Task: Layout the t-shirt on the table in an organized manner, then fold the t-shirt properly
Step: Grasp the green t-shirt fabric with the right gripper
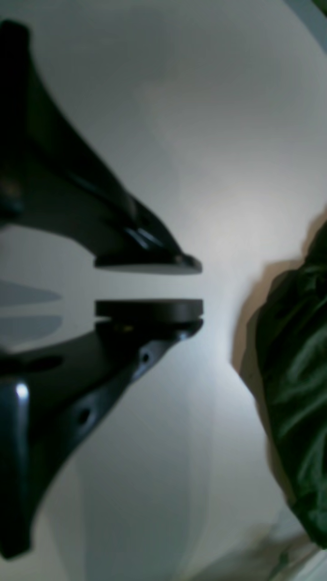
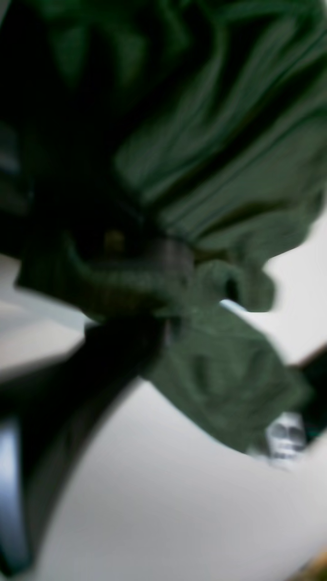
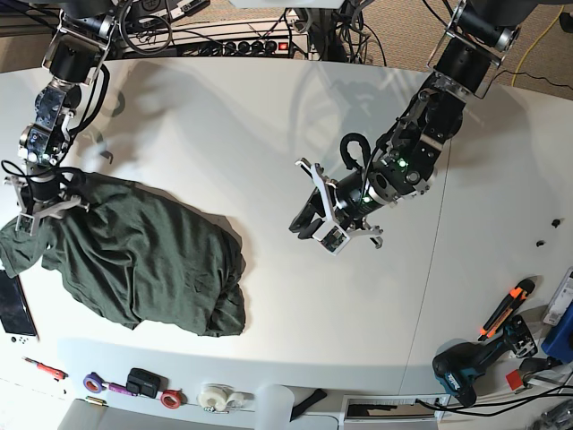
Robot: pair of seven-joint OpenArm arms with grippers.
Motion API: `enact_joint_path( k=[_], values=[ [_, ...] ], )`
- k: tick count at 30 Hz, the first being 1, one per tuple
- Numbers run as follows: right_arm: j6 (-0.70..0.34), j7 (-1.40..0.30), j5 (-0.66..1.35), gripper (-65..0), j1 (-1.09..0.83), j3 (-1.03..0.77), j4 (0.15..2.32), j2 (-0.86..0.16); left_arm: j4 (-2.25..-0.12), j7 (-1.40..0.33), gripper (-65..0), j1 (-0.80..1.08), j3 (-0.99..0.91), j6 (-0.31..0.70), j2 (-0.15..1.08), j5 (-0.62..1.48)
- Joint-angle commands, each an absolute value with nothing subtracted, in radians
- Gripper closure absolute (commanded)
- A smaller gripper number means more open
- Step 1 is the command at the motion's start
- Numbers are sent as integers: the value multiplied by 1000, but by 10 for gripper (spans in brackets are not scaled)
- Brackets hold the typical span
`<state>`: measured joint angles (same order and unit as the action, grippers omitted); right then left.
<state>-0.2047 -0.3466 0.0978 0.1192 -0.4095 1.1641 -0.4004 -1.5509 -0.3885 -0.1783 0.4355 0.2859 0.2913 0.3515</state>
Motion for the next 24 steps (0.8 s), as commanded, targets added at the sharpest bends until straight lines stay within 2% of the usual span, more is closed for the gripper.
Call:
enact_joint_path(
  k=[1,4,6,10,14,19,24],
  values=[
    [-223,-348,118,-299,135,-413,1186,-424,-1568,-359,-110,-199,429,290,291,359],
    [-253,-373,163,-311,133,-413,1186,-424,-1568,-359,-110,-199,429,290,291,359],
    [-243,-298,168,-311,136,-413,1186,-424,-1568,-360,-110,-199,429,289,292,359],
    [-126,-243,168,-310,184,-413,1185,-424,-1568,-359,-110,-199,429,290,291,359],
    [-115,-260,168,-310,278,-413,1162,-424,-1568,-359,-110,-199,429,289,288,367],
    [-116,-244,168,-310,474,-413,883,-424,-1568,-360,-110,-199,429,290,282,370],
    [-113,-93,104,-310,627,-413,542,-426,-1568,-361,-110,-197,429,289,282,370]
  ],
)
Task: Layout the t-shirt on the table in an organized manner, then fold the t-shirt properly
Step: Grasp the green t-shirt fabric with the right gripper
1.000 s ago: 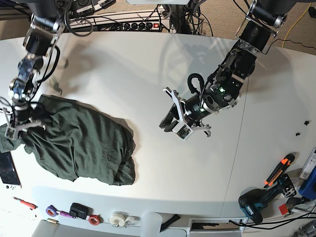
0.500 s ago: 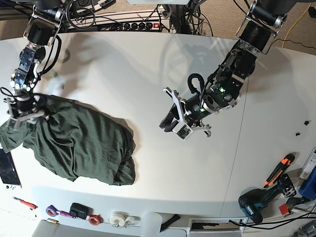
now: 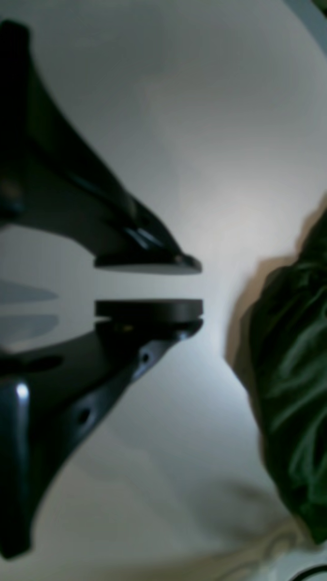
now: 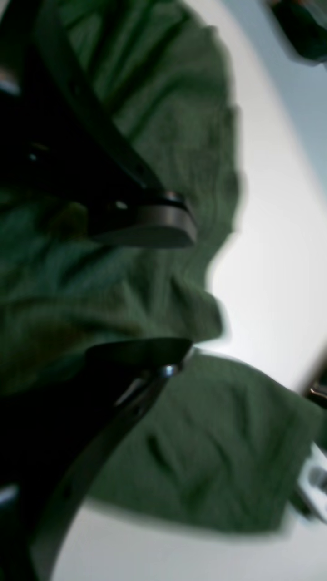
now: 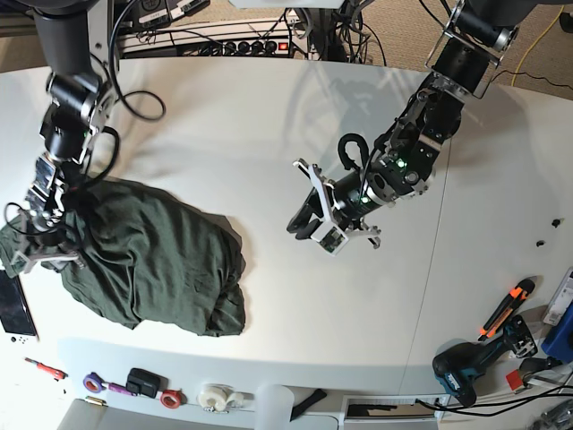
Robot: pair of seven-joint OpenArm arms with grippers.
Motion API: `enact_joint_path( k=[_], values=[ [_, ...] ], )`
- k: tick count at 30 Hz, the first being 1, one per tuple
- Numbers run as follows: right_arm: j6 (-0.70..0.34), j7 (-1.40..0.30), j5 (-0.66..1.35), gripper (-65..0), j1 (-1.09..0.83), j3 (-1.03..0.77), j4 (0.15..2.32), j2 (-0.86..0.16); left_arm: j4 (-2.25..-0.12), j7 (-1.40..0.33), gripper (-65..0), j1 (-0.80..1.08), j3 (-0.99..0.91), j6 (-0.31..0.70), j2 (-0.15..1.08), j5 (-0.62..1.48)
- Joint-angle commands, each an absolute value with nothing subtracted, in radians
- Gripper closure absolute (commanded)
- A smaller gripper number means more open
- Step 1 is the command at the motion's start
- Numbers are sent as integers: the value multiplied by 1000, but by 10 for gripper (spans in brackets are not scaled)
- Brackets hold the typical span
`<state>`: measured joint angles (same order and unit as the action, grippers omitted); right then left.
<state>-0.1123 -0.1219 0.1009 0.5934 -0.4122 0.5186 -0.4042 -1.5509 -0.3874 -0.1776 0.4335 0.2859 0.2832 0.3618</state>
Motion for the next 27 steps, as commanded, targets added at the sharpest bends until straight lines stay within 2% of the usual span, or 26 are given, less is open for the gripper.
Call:
enact_joint_path(
  k=[1,5,7,10,11,18,20,27],
  values=[
    [-105,-71,83,-309,644,-413,497,-425,-1568,-361,-110,-196,429,290,282,369],
    [-49,-61,59,-292,665,-413,420,-422,-1568,-360,-110,-194,429,290,282,370],
    [-21,-69,38,-200,657,-413,420,-421,-1568,-359,-110,-194,429,290,282,370],
    [29,-68,22,-20,648,-413,421,-421,-1568,-360,-110,-194,429,290,282,370],
    [36,-66,21,0,645,-413,421,-421,-1568,-360,-110,-194,429,289,283,369],
    [34,-29,22,0,625,-413,498,-411,-1568,-368,-110,-194,429,289,282,369],
    [28,-60,22,0,580,-413,600,-394,-1568,-371,-110,-193,429,289,283,369],
    [-105,-217,115,0,298,-411,1148,-318,-1568,-370,-110,-194,429,289,283,369]
  ],
)
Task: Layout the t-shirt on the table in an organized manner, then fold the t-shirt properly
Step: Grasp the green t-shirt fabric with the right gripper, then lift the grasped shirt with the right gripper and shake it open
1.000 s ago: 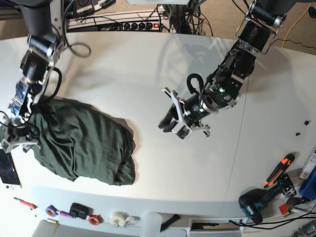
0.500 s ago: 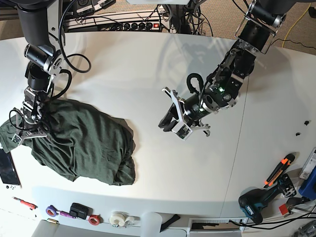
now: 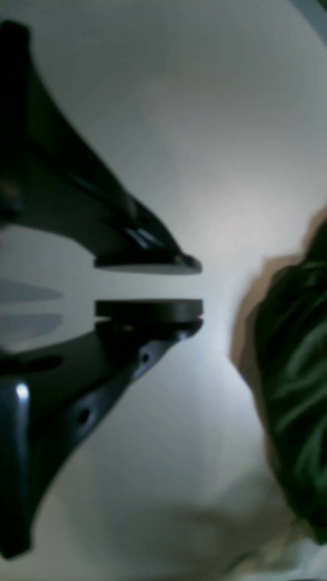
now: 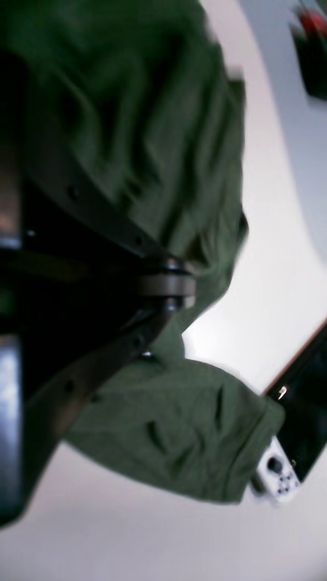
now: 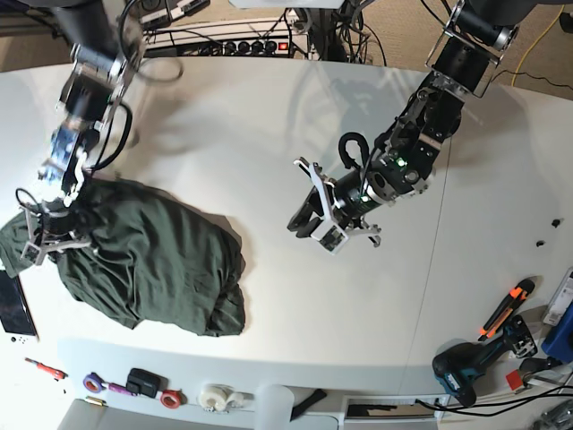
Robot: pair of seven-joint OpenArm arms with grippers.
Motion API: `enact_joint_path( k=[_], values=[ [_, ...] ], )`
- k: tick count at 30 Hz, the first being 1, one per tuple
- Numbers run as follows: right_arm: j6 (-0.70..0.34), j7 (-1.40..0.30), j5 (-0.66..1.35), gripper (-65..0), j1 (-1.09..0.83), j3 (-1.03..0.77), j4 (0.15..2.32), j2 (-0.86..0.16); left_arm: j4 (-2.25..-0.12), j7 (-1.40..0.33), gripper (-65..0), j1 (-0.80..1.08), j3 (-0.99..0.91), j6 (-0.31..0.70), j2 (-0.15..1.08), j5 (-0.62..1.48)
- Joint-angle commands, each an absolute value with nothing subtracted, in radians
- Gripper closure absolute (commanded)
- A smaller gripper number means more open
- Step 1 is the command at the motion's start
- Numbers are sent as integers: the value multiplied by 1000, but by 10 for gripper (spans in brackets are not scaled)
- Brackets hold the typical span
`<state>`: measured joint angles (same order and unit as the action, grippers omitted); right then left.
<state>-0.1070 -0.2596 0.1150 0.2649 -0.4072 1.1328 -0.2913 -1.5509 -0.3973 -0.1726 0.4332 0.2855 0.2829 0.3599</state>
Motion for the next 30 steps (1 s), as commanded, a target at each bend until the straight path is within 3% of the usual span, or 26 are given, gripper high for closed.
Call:
enact_joint_path(
  k=[1,8,15,17,19,20,21,23,24,30],
  values=[
    [-118,-237,140,0,251,-411,1236,-310,-1568,-370,-110,-194,429,289,283,369],
    [-305,-449,347,0,-58,-411,1791,-270,-1568,-367,-110,-194,429,289,282,369],
    [-459,-609,560,0,-269,-411,2034,-241,-1568,-367,-110,-194,429,259,283,366],
    [-373,-575,502,0,-281,-414,2036,-241,-1568,-367,-110,-194,429,260,283,366],
    [-206,-528,381,0,-273,-414,2034,-242,-1568,-368,-110,-194,429,260,283,366],
    [-135,-506,318,-27,-262,-414,2032,-242,-1568,-368,-110,-194,429,260,283,366],
    [-88,-493,270,-99,-246,-414,2024,-245,-1568,-368,-110,-194,429,260,283,366],
    [-57,-488,209,-230,-200,-414,1978,-249,-1568,-367,-110,-194,429,264,282,367],
    [-57,-487,201,-250,-173,-414,1935,-249,-1568,-368,-110,-194,429,271,282,367],
    [-78,-430,202,-250,63,-414,1473,-247,-1568,-371,-110,-194,429,289,283,366]
  ],
)
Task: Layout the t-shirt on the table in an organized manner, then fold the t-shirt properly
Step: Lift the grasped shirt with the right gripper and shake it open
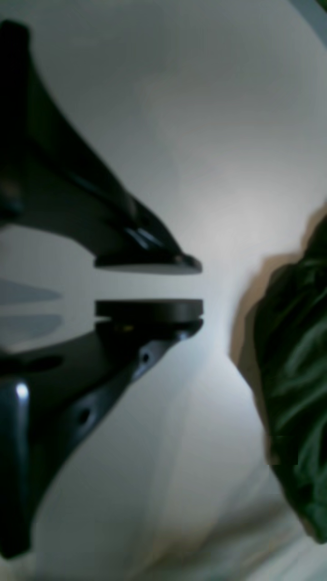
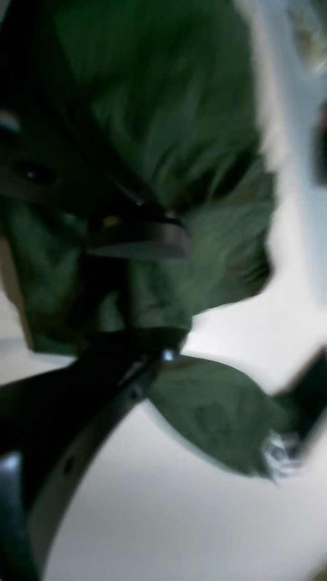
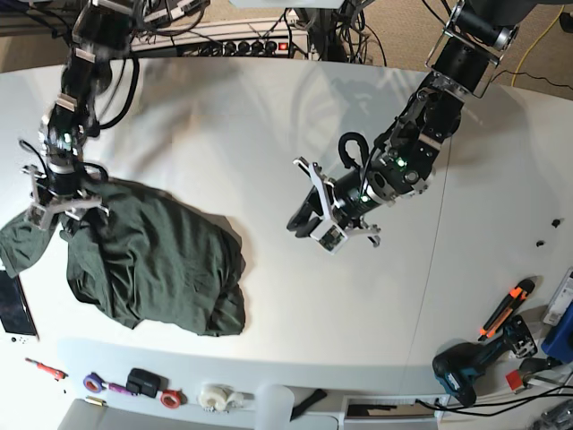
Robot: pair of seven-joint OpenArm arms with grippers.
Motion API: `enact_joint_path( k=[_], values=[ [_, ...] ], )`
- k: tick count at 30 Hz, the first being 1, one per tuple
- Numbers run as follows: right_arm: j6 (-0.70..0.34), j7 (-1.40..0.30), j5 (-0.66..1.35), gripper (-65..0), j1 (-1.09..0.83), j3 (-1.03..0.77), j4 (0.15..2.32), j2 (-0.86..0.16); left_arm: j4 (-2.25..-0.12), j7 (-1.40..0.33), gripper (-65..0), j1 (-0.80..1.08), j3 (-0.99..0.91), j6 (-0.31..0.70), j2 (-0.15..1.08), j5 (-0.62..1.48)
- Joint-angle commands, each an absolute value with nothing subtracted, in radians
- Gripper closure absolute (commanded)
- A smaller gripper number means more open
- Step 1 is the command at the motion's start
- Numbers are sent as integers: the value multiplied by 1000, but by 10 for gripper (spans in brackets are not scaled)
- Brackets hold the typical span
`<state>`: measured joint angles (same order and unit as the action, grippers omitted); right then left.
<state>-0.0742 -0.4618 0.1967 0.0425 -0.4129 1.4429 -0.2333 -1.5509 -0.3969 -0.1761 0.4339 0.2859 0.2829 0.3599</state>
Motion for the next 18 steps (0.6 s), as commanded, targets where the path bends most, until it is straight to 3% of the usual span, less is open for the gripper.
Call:
enact_joint_path(
  k=[1,6,18],
  values=[
    [-80,-427,202,-250,103,-414,1400,-247,-1568,-371,-110,-194,429,289,283,366],
    [-110,-419,202,-249,245,-414,1187,-247,-1568,-370,-110,-194,429,289,282,366],
    [-111,-427,220,-249,283,-413,1165,-247,-1568,-367,-110,-194,429,289,282,366]
  ],
)
